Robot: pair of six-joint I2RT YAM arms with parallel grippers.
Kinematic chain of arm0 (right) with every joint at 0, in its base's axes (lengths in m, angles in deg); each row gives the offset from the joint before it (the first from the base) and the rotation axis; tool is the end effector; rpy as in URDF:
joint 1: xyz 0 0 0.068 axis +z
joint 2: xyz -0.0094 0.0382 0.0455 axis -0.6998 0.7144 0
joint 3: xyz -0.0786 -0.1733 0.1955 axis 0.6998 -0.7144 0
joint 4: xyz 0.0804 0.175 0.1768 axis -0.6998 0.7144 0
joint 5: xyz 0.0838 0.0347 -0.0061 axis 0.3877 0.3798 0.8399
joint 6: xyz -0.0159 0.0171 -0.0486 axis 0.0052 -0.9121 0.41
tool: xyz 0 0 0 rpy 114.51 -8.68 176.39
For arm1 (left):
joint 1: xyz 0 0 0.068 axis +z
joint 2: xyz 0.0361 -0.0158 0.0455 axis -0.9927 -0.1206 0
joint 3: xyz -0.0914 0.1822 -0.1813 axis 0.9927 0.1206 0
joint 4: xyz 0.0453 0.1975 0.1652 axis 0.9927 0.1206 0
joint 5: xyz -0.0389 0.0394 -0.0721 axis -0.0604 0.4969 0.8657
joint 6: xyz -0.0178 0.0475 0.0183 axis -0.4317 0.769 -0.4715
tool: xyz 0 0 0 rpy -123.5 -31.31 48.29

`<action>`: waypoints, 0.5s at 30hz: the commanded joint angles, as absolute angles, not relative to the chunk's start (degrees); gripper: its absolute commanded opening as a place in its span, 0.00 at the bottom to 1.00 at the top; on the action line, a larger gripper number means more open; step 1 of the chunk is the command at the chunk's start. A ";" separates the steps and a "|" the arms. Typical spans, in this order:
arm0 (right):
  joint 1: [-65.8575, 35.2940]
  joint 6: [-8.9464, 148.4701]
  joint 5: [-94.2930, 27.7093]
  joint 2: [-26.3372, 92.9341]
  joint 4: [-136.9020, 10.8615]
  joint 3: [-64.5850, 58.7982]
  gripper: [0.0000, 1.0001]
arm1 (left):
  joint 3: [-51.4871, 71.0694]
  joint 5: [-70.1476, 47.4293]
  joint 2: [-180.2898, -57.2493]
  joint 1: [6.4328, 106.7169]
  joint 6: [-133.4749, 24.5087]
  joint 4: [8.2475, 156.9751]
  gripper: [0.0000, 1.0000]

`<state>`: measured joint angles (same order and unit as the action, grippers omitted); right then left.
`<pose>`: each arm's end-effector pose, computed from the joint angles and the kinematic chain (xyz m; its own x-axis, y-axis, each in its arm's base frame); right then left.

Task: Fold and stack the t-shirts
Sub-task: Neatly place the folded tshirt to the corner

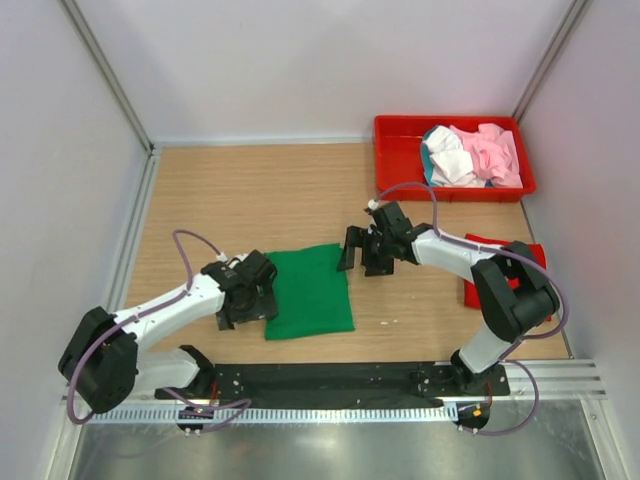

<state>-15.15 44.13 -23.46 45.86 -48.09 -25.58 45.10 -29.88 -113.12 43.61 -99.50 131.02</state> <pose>0.2754 0.1665 0.1730 -0.9402 0.0599 -0.3353 -0.1272 0.8514 0.5089 0.1487 -0.1141 0.1714 -0.9181 -0.3082 -0.2492 -0.3030 0.9511 -0.0600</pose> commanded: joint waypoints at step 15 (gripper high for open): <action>-9.70 23.93 -29.06 33.69 -68.53 -47.59 0.80 | 20.27 -43.96 -107.44 43.79 -101.08 149.14 1.00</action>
